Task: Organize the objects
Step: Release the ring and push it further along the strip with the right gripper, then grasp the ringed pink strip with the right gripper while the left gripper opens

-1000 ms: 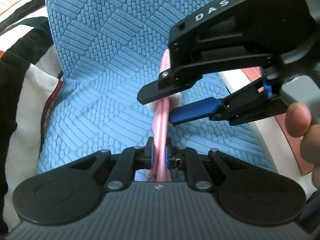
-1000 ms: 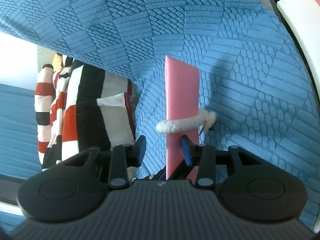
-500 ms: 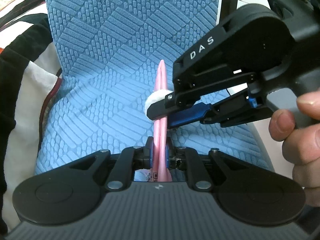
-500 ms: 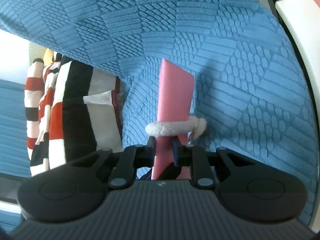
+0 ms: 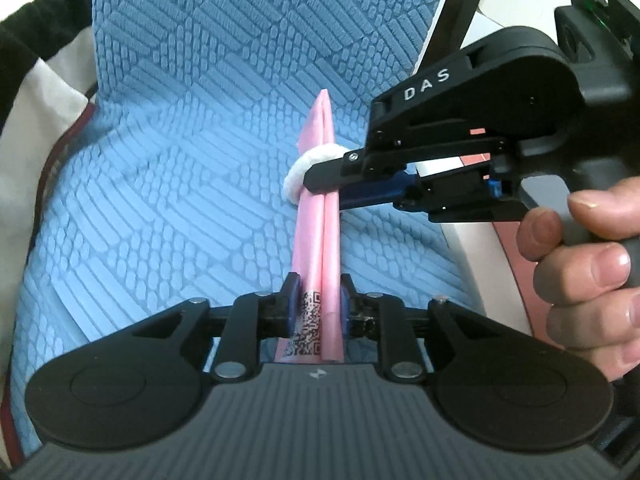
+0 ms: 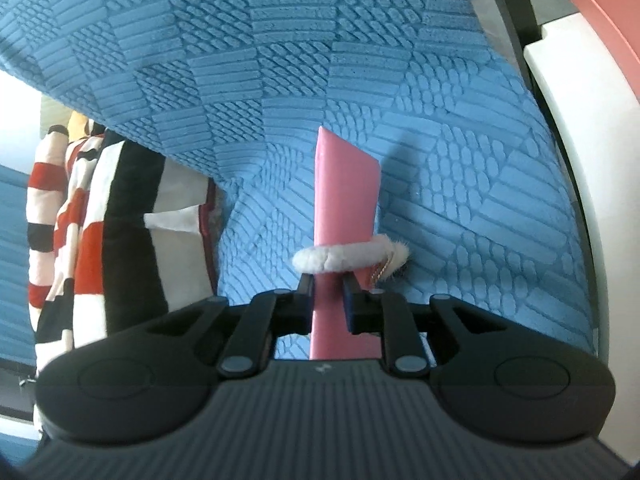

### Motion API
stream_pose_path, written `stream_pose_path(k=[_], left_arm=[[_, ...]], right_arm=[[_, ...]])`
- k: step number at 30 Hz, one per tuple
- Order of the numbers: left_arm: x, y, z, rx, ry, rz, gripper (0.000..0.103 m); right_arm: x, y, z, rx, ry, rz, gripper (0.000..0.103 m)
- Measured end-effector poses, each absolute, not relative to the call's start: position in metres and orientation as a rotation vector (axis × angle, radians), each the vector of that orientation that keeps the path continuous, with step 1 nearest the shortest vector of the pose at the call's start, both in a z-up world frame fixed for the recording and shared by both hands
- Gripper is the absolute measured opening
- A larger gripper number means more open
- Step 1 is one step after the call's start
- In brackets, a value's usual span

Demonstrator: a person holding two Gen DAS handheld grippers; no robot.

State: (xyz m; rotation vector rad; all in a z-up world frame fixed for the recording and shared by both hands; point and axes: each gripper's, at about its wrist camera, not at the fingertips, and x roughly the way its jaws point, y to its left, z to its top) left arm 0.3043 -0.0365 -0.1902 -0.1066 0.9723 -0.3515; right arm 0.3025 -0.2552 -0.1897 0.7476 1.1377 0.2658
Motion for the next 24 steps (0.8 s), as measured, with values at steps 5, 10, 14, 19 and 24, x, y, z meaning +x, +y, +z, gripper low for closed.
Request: stream_pose_path(k=[5, 10, 14, 19, 24], left_arm=[[0.304, -0.040, -0.193, -0.093, 0.977, -0.348, 0.019], [0.306, -0.037, -0.194, -0.104, 0.981, -0.341, 0.019], [0.306, -0.037, -0.193, -0.116, 0.984, -0.336, 0.020], [0.304, -0.037, -0.189, -0.124, 0.975, -0.338, 0.023], [0.296, -0.040, -0.183, -0.131, 0.960, -0.361, 0.024]], right_arm=[[0.302, -0.251, -0.190, 0.727, 1.148, 0.272, 0.023], [0.303, -0.247, -0.194, 0.718, 1.160, 0.271, 0.027], [0.304, -0.247, -0.195, 0.714, 1.149, 0.270, 0.026], [0.304, -0.246, -0.192, 0.661, 1.125, 0.245, 0.023], [0.306, -0.245, -0.196, 0.629, 1.149, 0.233, 0.022]])
